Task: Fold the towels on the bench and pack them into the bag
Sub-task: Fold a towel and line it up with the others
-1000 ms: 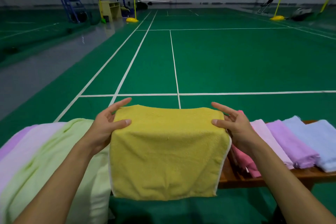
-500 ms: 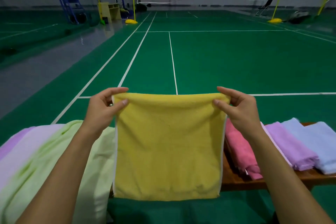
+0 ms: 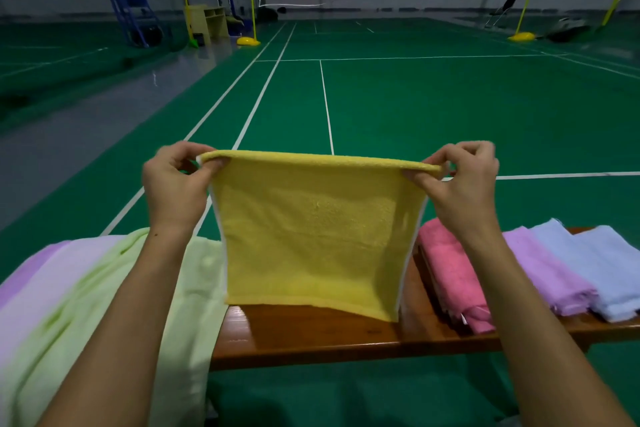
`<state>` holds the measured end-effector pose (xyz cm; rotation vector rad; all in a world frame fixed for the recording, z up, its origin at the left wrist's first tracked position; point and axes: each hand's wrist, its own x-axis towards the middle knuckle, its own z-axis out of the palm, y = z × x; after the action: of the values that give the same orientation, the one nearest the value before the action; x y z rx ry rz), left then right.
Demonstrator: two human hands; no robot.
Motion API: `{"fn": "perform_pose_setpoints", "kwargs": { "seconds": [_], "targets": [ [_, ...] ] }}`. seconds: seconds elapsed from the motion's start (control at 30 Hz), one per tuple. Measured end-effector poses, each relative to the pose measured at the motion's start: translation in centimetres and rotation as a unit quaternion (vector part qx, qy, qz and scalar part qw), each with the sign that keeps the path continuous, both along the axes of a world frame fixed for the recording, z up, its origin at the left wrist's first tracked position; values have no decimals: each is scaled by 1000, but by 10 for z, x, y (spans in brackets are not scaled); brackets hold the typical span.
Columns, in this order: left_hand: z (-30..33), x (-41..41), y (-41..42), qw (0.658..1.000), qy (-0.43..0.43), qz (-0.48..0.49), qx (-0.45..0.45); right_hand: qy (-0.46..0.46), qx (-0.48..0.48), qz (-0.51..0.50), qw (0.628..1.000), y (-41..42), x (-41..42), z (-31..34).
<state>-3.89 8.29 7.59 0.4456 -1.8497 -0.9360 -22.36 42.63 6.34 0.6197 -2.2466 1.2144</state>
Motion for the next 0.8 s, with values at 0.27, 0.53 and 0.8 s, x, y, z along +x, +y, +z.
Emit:
{"fn": "perform_pose_setpoints", "kwargs": {
  "seconds": [0.27,0.53,0.8],
  "targets": [
    [-1,28,20,984,-2,-131,122,-199,-144,195,950,14,17,-5],
    [21,62,26,947,45,-251,195,-255,-268,283,885,24,35,15],
    [-49,25,-4,966,-89,-132,203,-317,-159,177,918,-9,-9,-54]
  ]
}}
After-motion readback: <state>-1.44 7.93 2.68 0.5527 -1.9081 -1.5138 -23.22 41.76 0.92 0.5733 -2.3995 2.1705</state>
